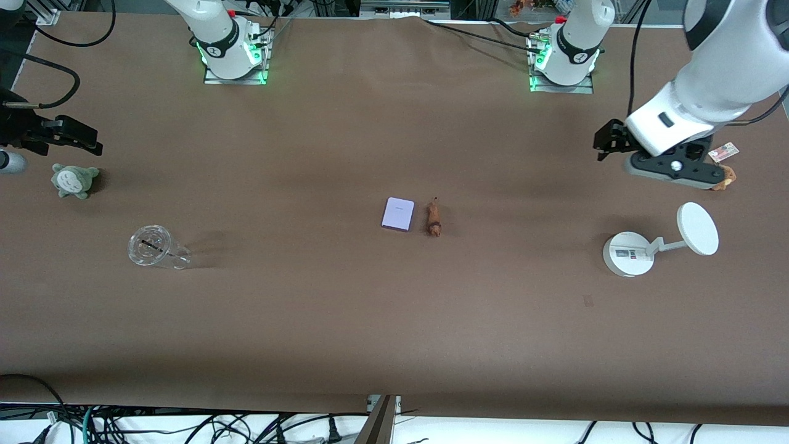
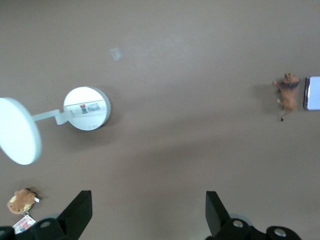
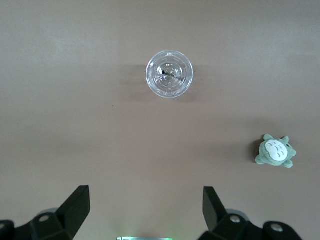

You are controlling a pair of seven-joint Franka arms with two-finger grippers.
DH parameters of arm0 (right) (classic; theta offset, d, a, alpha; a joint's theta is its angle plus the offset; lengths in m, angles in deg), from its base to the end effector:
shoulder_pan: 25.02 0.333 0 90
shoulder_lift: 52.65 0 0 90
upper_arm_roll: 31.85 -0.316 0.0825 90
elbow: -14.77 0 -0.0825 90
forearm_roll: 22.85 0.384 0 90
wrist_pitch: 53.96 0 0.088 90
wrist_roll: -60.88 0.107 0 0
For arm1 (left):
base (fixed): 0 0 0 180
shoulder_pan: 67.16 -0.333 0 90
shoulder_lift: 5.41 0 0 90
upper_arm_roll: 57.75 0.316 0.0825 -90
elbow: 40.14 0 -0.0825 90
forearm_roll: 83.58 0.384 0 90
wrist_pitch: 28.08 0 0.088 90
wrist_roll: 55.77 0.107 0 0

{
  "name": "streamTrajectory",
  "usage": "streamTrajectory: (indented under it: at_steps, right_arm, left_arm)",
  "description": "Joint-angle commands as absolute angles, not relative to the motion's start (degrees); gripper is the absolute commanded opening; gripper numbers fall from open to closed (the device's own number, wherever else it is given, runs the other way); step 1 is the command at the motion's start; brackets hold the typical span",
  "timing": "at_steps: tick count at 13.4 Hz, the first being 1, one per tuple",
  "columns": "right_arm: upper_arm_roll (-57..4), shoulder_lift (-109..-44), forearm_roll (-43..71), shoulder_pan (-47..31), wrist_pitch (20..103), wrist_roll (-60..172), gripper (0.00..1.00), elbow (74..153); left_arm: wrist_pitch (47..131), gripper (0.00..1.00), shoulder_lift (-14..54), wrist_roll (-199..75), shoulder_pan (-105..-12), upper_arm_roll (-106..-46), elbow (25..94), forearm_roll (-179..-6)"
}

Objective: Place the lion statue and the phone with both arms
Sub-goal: 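Reach the left gripper to the brown lion figurine beside the phone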

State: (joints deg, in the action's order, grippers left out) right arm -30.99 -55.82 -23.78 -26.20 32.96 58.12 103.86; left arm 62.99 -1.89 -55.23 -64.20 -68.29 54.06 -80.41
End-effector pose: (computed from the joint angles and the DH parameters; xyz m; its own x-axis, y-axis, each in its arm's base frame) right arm 0.5640 -0.0217 0.5965 0.9955 0.0118 -0.0938 0.0130 -0.9998 0.0125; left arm 0.5544 -0.1243 0.5577 0.9632 -0.2430 -0.1152 -0.2491 -0.9675 -0.0425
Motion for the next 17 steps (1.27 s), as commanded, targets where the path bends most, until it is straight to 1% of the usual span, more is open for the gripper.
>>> streamTrajectory:
  at_steps: [1,2,5,11,14,17]
  right_arm:
    - [-31.24,-56.86,-24.26,-26.61,31.99,57.19,1.0,102.14]
    - [-31.24,-57.13,-24.26,-26.61,31.82,57.28,1.0,101.79]
    - [-31.15,-57.22,-24.35,-27.48,31.82,57.54,1.0,101.78]
    - [-30.98,-58.45,-23.56,-27.57,32.87,57.72,1.0,101.78]
    - [-31.06,-58.54,-23.65,-27.66,32.96,57.63,1.0,101.78]
    - [-30.98,-58.54,-23.73,-27.66,33.05,57.63,1.0,101.78]
  left_arm:
    - [61.92,1.0,1.61,-57.68,-60.94,-68.91,51.97,-81.91]
    - [62.27,1.0,3.01,-60.83,-58.83,-68.91,51.89,-81.91]
    - [66.82,1.0,6.88,-72.43,-53.64,-68.91,52.15,-81.82]
    - [86.85,1.0,19.45,-85.99,-45.46,-68.82,54.07,-80.85]
    - [97.04,1.0,25.68,-89.42,-44.14,-68.91,54.87,-80.85]
    - [103.64,1.0,30.43,-92.4,-40.54,-68.56,54.96,-80.85]
